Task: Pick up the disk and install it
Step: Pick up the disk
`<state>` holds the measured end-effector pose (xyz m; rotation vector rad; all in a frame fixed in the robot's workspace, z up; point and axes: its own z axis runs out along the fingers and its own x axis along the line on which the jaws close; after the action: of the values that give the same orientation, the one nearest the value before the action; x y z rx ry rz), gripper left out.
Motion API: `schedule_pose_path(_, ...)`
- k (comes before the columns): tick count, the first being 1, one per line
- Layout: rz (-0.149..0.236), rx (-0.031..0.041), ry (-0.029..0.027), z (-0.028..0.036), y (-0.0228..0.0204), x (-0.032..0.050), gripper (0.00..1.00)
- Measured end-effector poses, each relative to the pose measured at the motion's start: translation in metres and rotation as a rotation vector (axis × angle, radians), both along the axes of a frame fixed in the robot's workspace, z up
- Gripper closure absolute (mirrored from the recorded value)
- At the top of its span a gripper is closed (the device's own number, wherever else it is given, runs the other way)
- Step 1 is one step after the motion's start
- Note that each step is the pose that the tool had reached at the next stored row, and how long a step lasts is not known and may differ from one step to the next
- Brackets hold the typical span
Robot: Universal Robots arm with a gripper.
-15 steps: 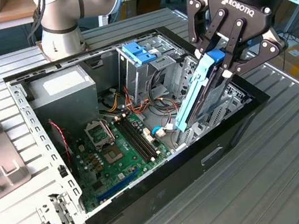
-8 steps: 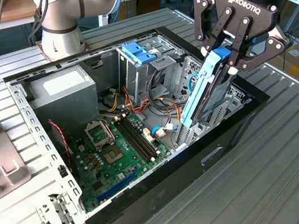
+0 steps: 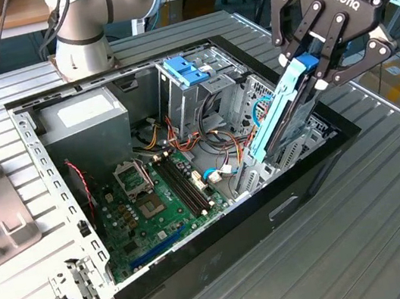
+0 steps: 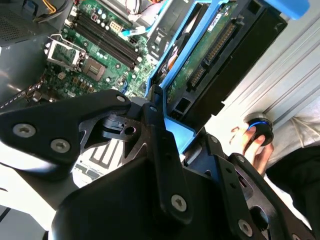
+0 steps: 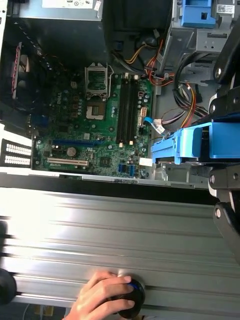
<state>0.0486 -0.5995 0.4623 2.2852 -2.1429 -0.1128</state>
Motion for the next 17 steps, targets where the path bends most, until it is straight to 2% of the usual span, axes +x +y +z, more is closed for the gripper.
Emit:
schedule_pose_path(3, 0.0, 0.0003, 0.0058, 0.0023, 0.0, 0.012, 0.63)
schedule_pose_path(5, 0.0, 0.0004, 0.0136, 0.003, 0.0, 0.024, 0.63)
schedule_pose_path(9, 0.0, 0.0004, 0.0246, 0.0056, 0.0, 0.0423, 0.63)
schedule_pose_path(14, 0.0, 0.0005, 0.033, 0.0108, 0.0001, 0.057, 0.63)
schedule_pose_path(17, 0.0, 0.0005, 0.0453, 0.0109, 0.0002, 0.0674, 0.63)
